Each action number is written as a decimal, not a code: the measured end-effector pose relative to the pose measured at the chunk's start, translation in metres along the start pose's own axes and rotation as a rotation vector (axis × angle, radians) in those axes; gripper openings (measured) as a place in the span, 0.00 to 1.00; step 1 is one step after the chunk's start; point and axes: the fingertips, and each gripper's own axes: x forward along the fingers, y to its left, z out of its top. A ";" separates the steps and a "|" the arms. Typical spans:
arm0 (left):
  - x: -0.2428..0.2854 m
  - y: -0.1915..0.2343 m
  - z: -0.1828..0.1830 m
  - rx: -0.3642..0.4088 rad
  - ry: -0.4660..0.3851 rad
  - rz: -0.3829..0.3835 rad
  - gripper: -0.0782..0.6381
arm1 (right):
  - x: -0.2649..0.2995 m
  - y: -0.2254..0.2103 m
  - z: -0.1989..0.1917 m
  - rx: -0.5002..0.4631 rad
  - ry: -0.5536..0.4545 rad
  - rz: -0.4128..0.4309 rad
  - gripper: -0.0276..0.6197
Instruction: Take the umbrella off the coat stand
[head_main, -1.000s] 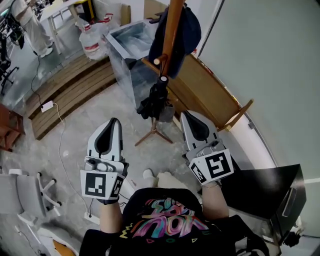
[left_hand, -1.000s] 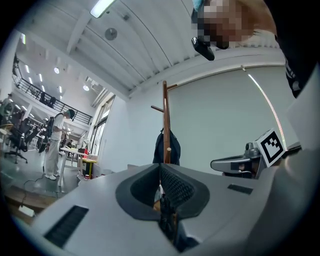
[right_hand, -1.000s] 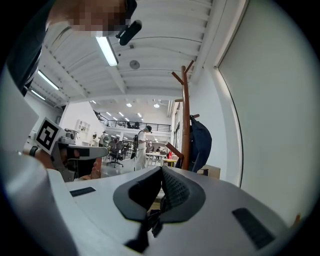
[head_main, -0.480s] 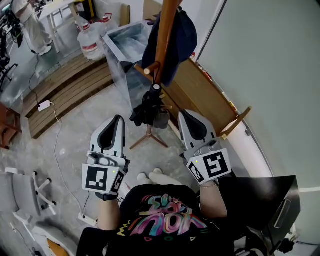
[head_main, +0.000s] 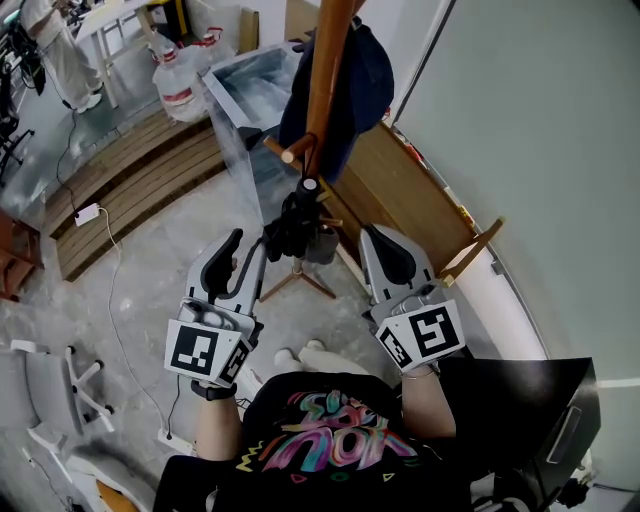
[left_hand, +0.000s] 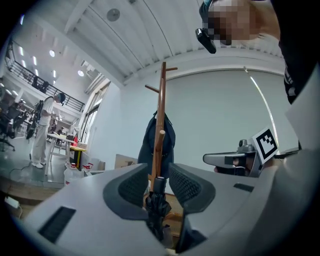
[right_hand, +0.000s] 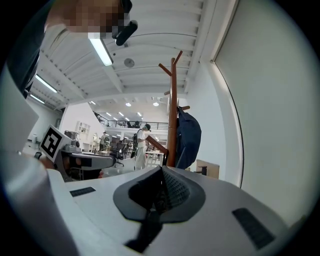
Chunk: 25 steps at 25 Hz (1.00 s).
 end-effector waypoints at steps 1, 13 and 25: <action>0.003 -0.001 -0.003 -0.002 0.006 -0.011 0.28 | 0.001 -0.002 -0.001 0.001 0.000 0.000 0.07; 0.029 -0.012 -0.030 0.011 0.069 -0.091 0.47 | 0.002 -0.013 -0.011 0.016 0.012 -0.015 0.07; 0.064 -0.006 -0.079 0.101 0.193 -0.145 0.50 | 0.002 -0.024 -0.026 0.031 0.044 -0.026 0.07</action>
